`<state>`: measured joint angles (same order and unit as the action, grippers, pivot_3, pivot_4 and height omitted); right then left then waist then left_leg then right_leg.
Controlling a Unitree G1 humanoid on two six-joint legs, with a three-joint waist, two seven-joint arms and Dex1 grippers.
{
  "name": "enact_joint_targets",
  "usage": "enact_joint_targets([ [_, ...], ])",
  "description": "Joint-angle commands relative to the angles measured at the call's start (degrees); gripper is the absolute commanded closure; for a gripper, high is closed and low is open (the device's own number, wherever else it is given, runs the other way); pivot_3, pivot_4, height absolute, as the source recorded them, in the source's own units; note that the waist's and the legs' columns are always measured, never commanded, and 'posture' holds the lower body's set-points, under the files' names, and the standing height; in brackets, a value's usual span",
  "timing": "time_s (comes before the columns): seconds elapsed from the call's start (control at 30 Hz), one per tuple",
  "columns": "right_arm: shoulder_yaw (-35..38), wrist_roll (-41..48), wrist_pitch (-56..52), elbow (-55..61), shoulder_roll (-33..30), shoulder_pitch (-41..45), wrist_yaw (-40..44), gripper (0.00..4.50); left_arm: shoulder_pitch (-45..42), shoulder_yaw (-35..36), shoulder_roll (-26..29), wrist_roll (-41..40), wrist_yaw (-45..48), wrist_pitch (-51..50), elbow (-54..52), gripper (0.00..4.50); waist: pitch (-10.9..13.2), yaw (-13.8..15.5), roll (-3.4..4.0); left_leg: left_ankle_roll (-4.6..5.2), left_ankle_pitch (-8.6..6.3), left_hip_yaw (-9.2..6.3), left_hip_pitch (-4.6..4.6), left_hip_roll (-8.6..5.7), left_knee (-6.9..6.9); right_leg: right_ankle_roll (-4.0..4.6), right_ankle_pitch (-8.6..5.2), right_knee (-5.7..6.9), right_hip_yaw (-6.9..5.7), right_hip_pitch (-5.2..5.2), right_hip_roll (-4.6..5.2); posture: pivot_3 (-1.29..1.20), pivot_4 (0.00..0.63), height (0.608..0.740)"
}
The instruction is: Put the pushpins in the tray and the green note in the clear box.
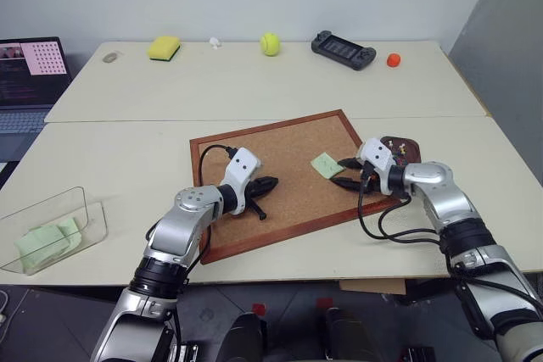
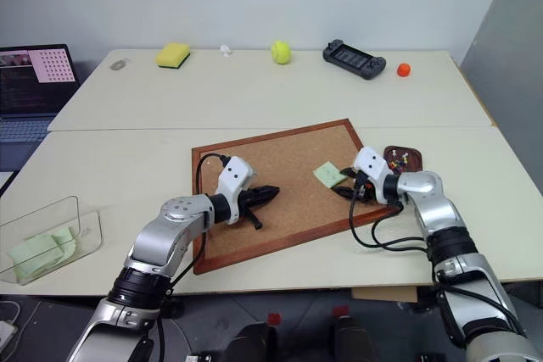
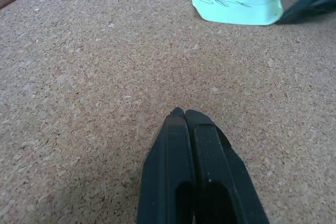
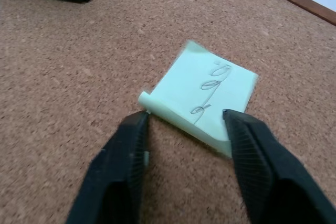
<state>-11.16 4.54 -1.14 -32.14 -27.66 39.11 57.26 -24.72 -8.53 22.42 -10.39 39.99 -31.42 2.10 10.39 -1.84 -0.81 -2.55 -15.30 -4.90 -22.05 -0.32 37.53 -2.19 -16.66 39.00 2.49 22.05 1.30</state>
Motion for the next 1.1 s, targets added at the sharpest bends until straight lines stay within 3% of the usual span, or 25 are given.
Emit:
enact_joint_targets([
  [0.03, 1.4, -0.2, 1.8, 0.4, 0.4, 1.5, -0.8, 3.06, 0.7, -1.3, -0.1, 0.2, 0.2, -1.7, -0.3, 4.5, 0.0, 0.0, 0.0, 0.0, 0.0, 0.0, 0.0, 0.0, 0.0, 0.0, 0.0, 0.0, 0.01, 0.0, 0.0, 0.0, 0.15, 0.74],
  [0.27, 1.8, 0.2, 1.9, 2.2, 0.4, 1.0, -0.8, 4.49, 0.9, -1.1, 0.0, 0.0, 0.3, -2.2, -0.8, 4.5, 0.0, 0.0, 0.0, 0.0, 0.0, -0.02, 0.0, 0.0, 0.0, 0.0, 0.0, 0.0, 0.01, 0.0, 0.01, 0.0, 0.15, 0.74],
  [0.57, 3.3, 3.0, 0.4, 11.4, 0.1, -0.1, 0.2, 4.49, 0.9, 0.3, -0.7, -1.1, -0.3, -2.9, -1.2, 4.5, 0.0, 0.0, 0.0, 0.0, 0.0, -0.09, 0.0, 0.0, 0.0, 0.0, 0.0, 0.0, 0.01, 0.0, 0.01, 0.0, 0.15, 0.74],
  [0.77, 3.5, 2.3, 2.4, 16.6, -0.1, 0.0, -0.8, 4.49, 0.5, 6.7, -1.7, -7.8, -0.6, -7.3, -5.0, 4.5, 0.0, 0.0, -0.02, 0.0, 0.0, -0.21, -0.02, 0.02, 0.0, 0.0, 0.0, 0.01, -0.01, 0.03, 0.01, 0.0, 0.15, 0.74],
  [1.1, -0.4, -7.7, 18.9, 15.3, -2.3, 1.5, -4.5, 4.5, -2.0, 23.9, -1.2, -31.5, -2.4, -27.6, -14.5, 2.79, 0.0, -0.1, -0.07, -0.02, 0.01, -0.29, -0.07, 0.03, 0.01, 0.0, 0.0, 0.03, -0.02, 0.09, 0.0, 0.0, 0.15, 0.74],
])
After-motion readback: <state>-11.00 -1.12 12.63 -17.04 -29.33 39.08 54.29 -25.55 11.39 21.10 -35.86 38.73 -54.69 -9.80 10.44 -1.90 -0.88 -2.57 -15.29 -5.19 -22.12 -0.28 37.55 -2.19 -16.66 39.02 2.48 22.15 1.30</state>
